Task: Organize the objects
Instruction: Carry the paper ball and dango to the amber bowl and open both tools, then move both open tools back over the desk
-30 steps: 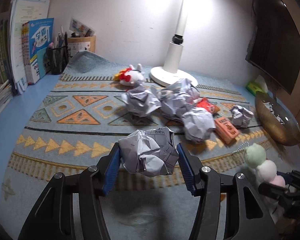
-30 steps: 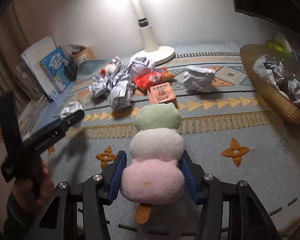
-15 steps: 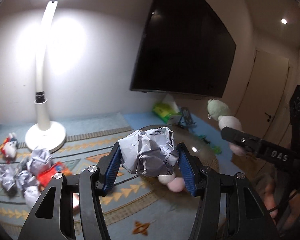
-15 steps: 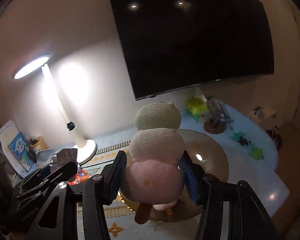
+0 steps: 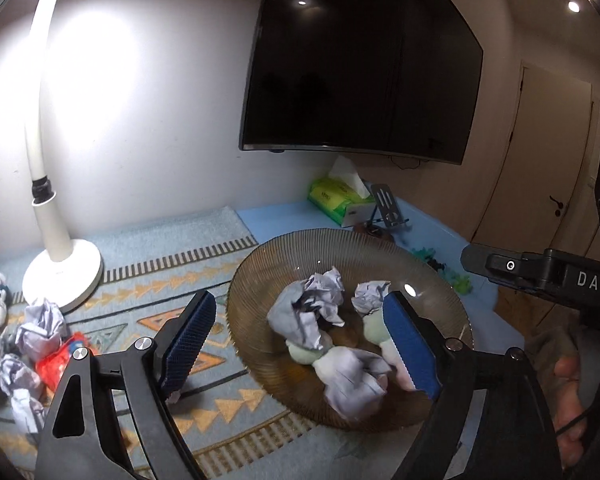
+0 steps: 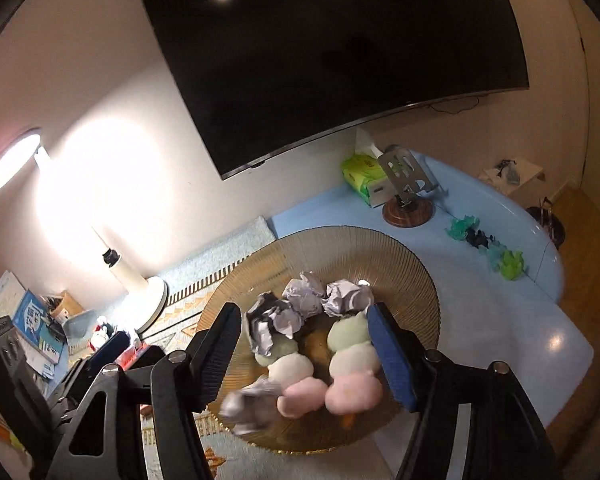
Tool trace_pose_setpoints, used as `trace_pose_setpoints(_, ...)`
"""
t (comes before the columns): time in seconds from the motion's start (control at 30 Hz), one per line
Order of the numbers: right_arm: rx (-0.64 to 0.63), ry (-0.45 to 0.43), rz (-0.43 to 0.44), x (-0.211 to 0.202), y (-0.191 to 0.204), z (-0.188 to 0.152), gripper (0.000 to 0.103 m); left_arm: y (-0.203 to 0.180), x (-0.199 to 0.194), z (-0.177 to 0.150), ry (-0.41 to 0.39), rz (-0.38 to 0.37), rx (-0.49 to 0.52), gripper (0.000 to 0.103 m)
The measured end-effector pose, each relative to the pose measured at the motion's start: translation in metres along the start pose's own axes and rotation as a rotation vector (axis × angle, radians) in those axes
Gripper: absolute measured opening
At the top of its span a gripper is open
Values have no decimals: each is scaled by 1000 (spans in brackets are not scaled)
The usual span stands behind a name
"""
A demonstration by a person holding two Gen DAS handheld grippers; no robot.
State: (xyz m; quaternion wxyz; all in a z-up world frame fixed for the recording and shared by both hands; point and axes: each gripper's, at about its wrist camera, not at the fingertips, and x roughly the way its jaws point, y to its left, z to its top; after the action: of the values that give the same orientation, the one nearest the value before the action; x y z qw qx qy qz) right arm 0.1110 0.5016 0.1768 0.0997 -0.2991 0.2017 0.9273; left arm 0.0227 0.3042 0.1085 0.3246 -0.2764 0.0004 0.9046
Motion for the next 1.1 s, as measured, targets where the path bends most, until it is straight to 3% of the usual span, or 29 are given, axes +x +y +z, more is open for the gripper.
trace_pose_setpoints(0.1,-10,9,94,-6,25,-8,65,18,-37,-11,-28,4,-32,85)
trace_pose_setpoints(0.23,-158,-15,168,-20,91,-28,66,45,-94,-26,-80,91,-30,85)
trace_pose_setpoints(0.37,-297,-3,222,-15,155,-60,78,85,-144,-42,-128,242,-41,86)
trace_pose_setpoints(0.47,-388,50,253,10,194,-96,78,120,-168,-61,-136,391,-53,92)
trace_pose_setpoints(0.53,-425,80,269,33,213,-124,78,146,-173,-83,-117,525,-48,95)
trace_pose_setpoints(0.6,-453,110,279,57,225,-149,78,174,-167,-107,-45,595,-71,95)
trace_pose_setpoints(0.7,-477,130,273,88,234,-174,78,208,-158,-134,19,585,-167,95)
trace_pose_setpoints(0.87,-438,166,220,122,231,-186,78,231,-157,-146,33,511,-253,96)
trace_pose_setpoints(1.0,-422,127,187,119,228,-184,79,239,-147,-153,101,473,-302,96)
trace_pose_setpoints(1.1,-440,124,181,116,230,-186,81,239,-139,-155,144,486,-305,96)
